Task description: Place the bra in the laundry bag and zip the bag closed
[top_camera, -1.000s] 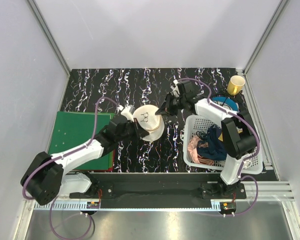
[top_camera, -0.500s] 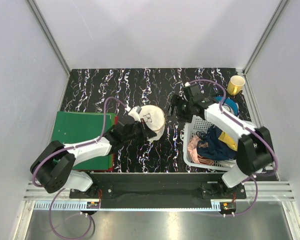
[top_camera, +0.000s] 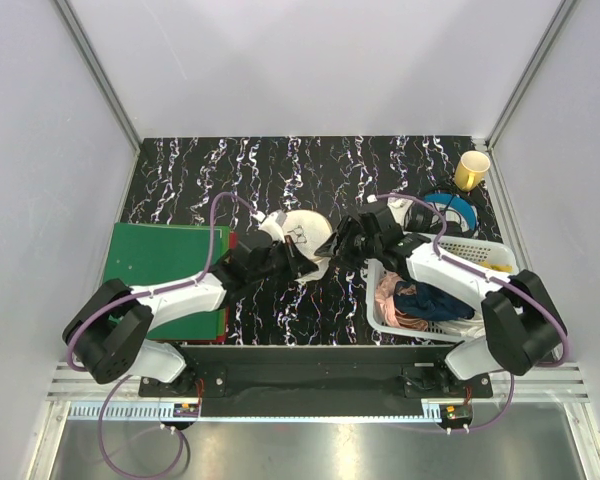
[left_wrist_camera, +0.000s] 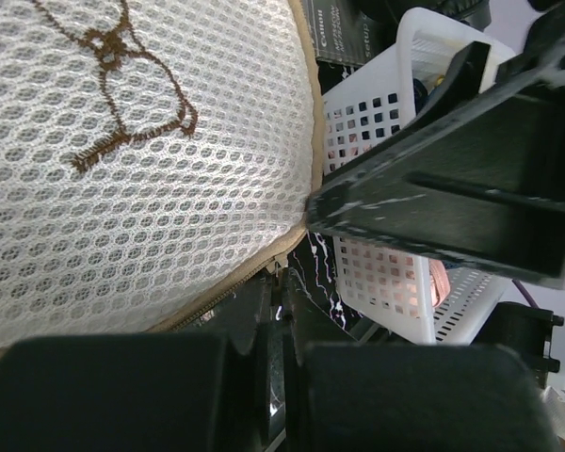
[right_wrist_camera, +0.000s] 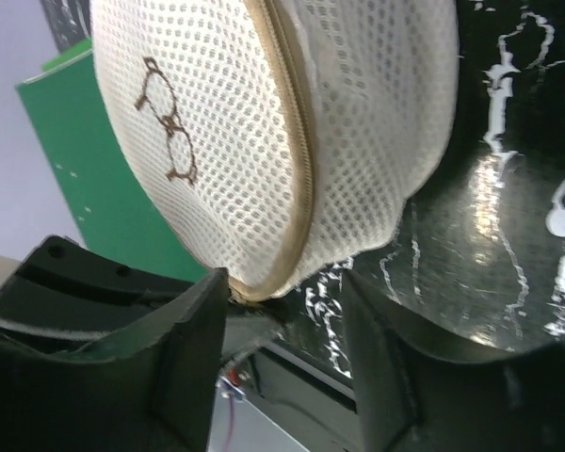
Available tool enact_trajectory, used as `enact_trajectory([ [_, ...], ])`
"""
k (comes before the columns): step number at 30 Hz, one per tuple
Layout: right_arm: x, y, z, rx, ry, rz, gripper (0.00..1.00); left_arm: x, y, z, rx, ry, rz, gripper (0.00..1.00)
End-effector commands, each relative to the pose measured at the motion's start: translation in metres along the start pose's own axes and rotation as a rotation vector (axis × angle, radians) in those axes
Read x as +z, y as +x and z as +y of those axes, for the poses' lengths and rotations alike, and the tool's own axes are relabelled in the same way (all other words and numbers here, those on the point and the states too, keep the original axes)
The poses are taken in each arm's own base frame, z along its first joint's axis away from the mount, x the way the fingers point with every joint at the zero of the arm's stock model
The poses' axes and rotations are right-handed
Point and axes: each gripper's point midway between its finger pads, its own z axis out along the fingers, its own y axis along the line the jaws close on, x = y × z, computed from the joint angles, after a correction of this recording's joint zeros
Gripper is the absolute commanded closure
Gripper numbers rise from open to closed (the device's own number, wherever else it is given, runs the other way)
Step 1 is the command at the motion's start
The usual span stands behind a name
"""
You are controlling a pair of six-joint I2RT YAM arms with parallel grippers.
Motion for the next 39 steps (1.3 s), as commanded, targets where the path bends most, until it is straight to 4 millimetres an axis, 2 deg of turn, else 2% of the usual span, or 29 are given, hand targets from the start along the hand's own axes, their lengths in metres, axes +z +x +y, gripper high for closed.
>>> enact_trajectory([
  [1,0.010,-0.011,0.020,0.052,-0.085,-0.063,0.52,0.002,-0.017,-0.032,0.030,0.096,-0.041,1.00],
  [3,0.014,-0.015,0.021,0.053,-0.094,-0.078,0.56,0.002,-0.016,-0.031,0.032,0.095,-0.039,1.00],
  [7,0.015,-0.017,0.022,0.041,-0.089,-0.086,0.87,0.002,-0.014,-0.024,0.047,0.068,-0.029,1.00],
  [8,0.012,-0.019,0.024,0.037,-0.095,-0.096,0.99,-0.001,-0.018,-0.021,0.053,0.050,-0.045,1.00],
  [10,0.010,-0.024,0.021,0.018,-0.085,-0.115,1.00,-0.006,-0.021,0.000,0.060,-0.037,-0.052,1.00],
  [12,0.005,-0.027,0.013,0.002,-0.066,-0.100,1.00,-0.016,-0.039,0.023,0.038,-0.108,-0.097,1.00],
  [13,0.005,-0.027,0.008,-0.003,-0.063,-0.086,1.00,-0.022,-0.038,0.041,0.026,-0.156,-0.093,1.00],
  [14,0.003,-0.028,0.007,-0.008,-0.075,-0.070,1.00,-0.032,-0.054,0.056,0.005,-0.193,-0.138,1.00],
  [17,0.001,-0.036,0.000,-0.028,-0.084,-0.051,1.00,-0.052,-0.070,0.082,0.006,-0.271,-0.193,1.00],
  [19,0.000,-0.042,0.002,-0.073,-0.094,-0.051,1.00,-0.058,-0.074,0.085,0.022,-0.281,-0.199,1.00],
  [21,0.006,-0.041,0.003,-0.122,-0.107,-0.020,1.00,-0.059,-0.076,0.076,0.041,-0.248,-0.197,1.00],
  [22,0.008,-0.047,0.012,-0.143,-0.125,-0.019,1.00,-0.059,-0.078,0.071,0.051,-0.221,-0.202,1.00],
  [24,0.021,-0.045,0.012,-0.172,-0.128,0.029,1.00,-0.055,-0.075,0.058,0.066,-0.173,-0.186,1.00],
  [25,0.021,-0.053,0.026,-0.190,-0.153,0.024,1.00,-0.054,-0.073,0.054,0.064,-0.165,-0.183,1.00],
  [26,0.028,-0.053,0.026,-0.191,-0.154,0.047,1.00,-0.052,-0.068,0.049,0.071,-0.155,-0.171,1.00],
  [27,0.028,-0.061,0.037,-0.202,-0.165,0.038,1.00,-0.050,-0.068,0.043,0.074,-0.137,-0.176,1.00],
  [30,0.035,-0.066,0.038,-0.192,-0.107,0.074,0.70,-0.041,-0.058,0.020,0.067,-0.073,-0.159,1.00],
  [31,0.036,-0.067,0.035,-0.191,-0.083,0.082,0.64,-0.036,-0.054,0.017,0.053,-0.068,-0.148,1.00],
  [32,0.037,-0.067,0.030,-0.193,-0.053,0.081,0.50,-0.032,-0.047,0.010,0.055,-0.048,-0.130,1.00],
  [34,0.031,-0.063,0.019,-0.172,-0.008,0.075,0.40,-0.023,-0.045,0.003,0.042,-0.028,-0.121,1.00],
  [35,0.020,-0.067,0.020,-0.169,0.006,0.027,0.31,-0.019,-0.040,0.000,0.041,-0.024,-0.109,1.00],
  [36,0.017,-0.059,0.008,-0.158,0.034,0.030,0.29,-0.017,-0.040,-0.002,0.041,-0.021,-0.107,1.00],
  [38,0.001,-0.054,0.011,-0.145,0.019,0.007,0.27,-0.010,-0.037,-0.002,0.040,-0.024,-0.091,1.00],
  [39,0.000,-0.045,0.004,-0.134,0.027,0.022,0.26,-0.008,-0.036,-0.003,0.037,-0.022,-0.089,1.00],
])
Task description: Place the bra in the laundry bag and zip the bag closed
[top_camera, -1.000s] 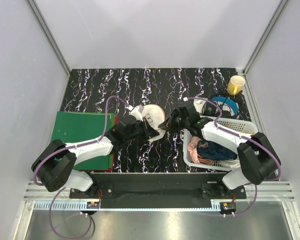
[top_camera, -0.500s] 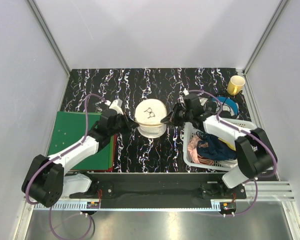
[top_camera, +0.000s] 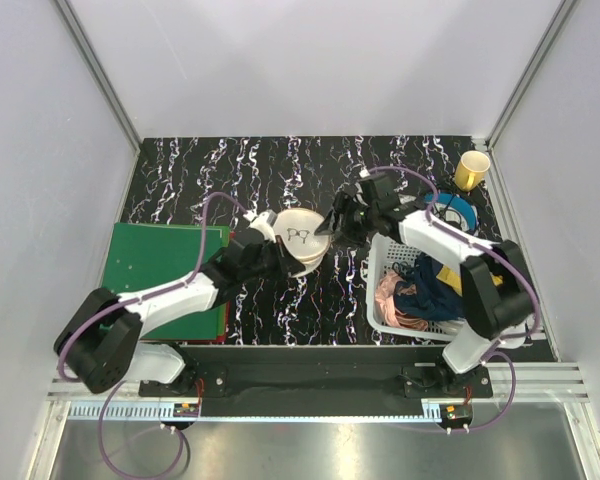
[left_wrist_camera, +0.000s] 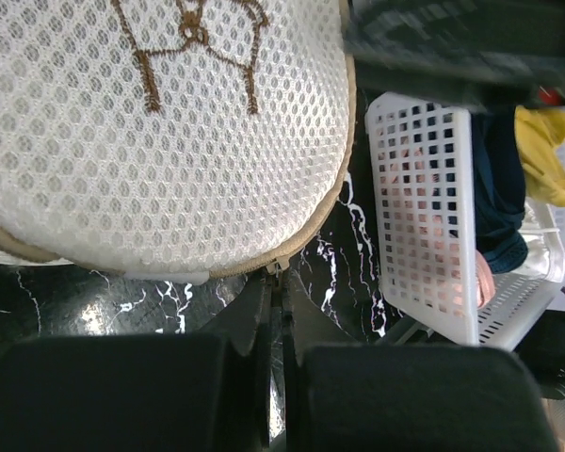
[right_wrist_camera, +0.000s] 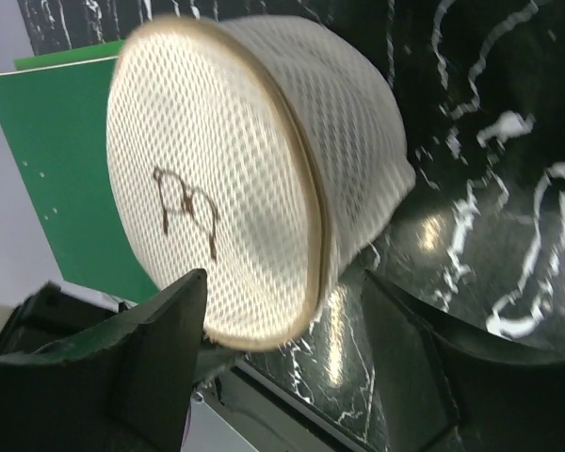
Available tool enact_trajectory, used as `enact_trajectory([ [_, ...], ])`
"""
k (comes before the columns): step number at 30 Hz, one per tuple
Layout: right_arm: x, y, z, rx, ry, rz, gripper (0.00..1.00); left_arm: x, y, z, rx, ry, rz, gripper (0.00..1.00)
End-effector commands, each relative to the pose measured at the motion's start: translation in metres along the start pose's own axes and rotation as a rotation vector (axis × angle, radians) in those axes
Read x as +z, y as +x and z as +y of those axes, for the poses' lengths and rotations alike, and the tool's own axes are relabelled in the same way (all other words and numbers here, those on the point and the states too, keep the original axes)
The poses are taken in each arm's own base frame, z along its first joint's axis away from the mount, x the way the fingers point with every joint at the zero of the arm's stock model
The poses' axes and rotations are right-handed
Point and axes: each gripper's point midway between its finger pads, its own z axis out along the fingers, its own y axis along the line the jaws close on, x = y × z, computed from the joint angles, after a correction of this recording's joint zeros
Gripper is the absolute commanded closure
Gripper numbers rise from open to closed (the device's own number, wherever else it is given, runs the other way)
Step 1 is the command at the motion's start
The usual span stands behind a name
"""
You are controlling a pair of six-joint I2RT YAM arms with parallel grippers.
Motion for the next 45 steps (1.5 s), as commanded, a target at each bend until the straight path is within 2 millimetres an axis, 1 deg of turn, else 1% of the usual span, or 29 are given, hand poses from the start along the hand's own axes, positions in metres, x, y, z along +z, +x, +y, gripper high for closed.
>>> enact_trajectory([
  [1,-0.032,0.020,-0.002,0.023,0.025,-0.025,0.26,0.011,-0.022,-0.028,-0.006,0.075,-0.060,1.00],
  [2,-0.036,0.023,0.004,0.043,-0.002,-0.025,0.27,0.011,-0.021,-0.029,-0.005,0.077,-0.059,1.00],
  [5,-0.032,0.032,0.012,0.078,-0.056,-0.012,0.28,0.011,-0.022,-0.030,-0.005,0.078,-0.065,1.00],
  [6,-0.030,0.030,0.016,0.083,-0.078,-0.016,0.30,0.011,-0.022,-0.030,-0.009,0.081,-0.064,1.00],
  [12,-0.004,0.045,0.033,0.115,-0.126,0.034,0.36,0.005,-0.020,-0.033,-0.004,0.082,-0.073,1.00],
  [14,0.001,0.046,0.033,0.124,-0.119,0.026,0.42,0.004,-0.019,-0.032,-0.004,0.081,-0.072,1.00],
  [16,0.003,0.043,0.031,0.129,-0.108,0.006,0.53,0.004,-0.019,-0.031,-0.001,0.082,-0.071,1.00],
  [19,0.002,0.039,0.031,0.127,-0.103,-0.015,0.54,0.002,-0.019,-0.031,0.002,0.084,-0.073,1.00],
  [22,0.006,0.033,0.021,0.123,-0.069,-0.047,0.80,0.002,-0.018,-0.030,0.008,0.076,-0.066,1.00],
  [23,0.006,0.030,0.016,0.130,-0.062,-0.051,1.00,0.002,-0.016,-0.026,0.009,0.058,-0.060,1.00],
  [25,0.007,0.029,0.009,0.132,-0.053,-0.047,1.00,-0.002,-0.020,-0.018,0.009,0.023,-0.074,1.00],
  [26,0.006,0.028,0.007,0.126,-0.050,-0.049,1.00,-0.004,-0.017,-0.010,-0.002,-0.005,-0.062,1.00],
  [28,0.003,0.024,0.002,0.116,-0.041,-0.060,1.00,-0.010,-0.025,0.003,-0.043,-0.026,-0.084,1.00],
  [29,0.002,0.023,-0.001,0.115,-0.034,-0.061,1.00,-0.013,-0.022,0.014,-0.055,-0.052,-0.079,1.00],
  [30,0.001,0.021,-0.003,0.115,-0.030,-0.065,1.00,-0.017,-0.026,0.019,-0.052,-0.068,-0.093,1.00],
  [31,0.000,0.021,-0.002,0.097,-0.035,-0.062,1.00,-0.020,-0.031,0.027,-0.050,-0.102,-0.115,1.00],
  [32,0.000,0.020,-0.001,0.090,-0.035,-0.062,1.00,-0.024,-0.031,0.034,-0.045,-0.134,-0.114,1.00],
  [34,0.000,0.020,-0.001,0.073,-0.030,-0.059,1.00,-0.032,-0.042,0.036,-0.006,-0.173,-0.152,1.00],
  [35,-0.001,0.019,0.000,0.066,-0.029,-0.054,1.00,-0.035,-0.041,0.039,0.006,-0.192,-0.140,1.00],
  [36,-0.002,0.020,0.002,0.054,-0.034,-0.043,1.00,-0.039,-0.047,0.034,0.036,-0.186,-0.149,1.00],
  [37,-0.002,0.021,0.002,0.024,-0.033,-0.029,0.78,-0.041,-0.048,0.032,0.051,-0.186,-0.144,0.96],
  [38,-0.004,0.024,-0.001,0.018,-0.004,-0.012,0.68,-0.043,-0.046,0.032,0.062,-0.193,-0.132,0.83],
  [39,-0.006,0.024,-0.004,0.004,0.017,-0.014,0.60,-0.047,-0.051,0.027,0.087,-0.181,-0.141,0.75],
  [40,-0.011,0.020,-0.009,-0.038,0.053,-0.040,0.51,-0.049,-0.050,0.024,0.101,-0.173,-0.138,0.64],
  [41,-0.016,0.025,-0.016,-0.053,0.108,-0.025,0.38,-0.052,-0.049,0.022,0.116,-0.172,-0.135,0.56],
  [42,-0.020,0.027,-0.018,-0.083,0.142,-0.030,0.33,-0.056,-0.051,0.019,0.143,-0.165,-0.143,0.46],
  [43,-0.029,0.022,-0.023,-0.139,0.199,-0.071,0.29,-0.058,-0.047,0.015,0.165,-0.163,-0.138,0.43],
  [44,-0.036,0.033,-0.023,-0.175,0.246,-0.049,0.23,-0.060,-0.043,0.014,0.181,-0.165,-0.126,0.41],
  [45,-0.041,0.036,-0.023,-0.209,0.277,-0.056,0.21,-0.064,-0.043,0.006,0.207,-0.148,-0.132,0.39],
])
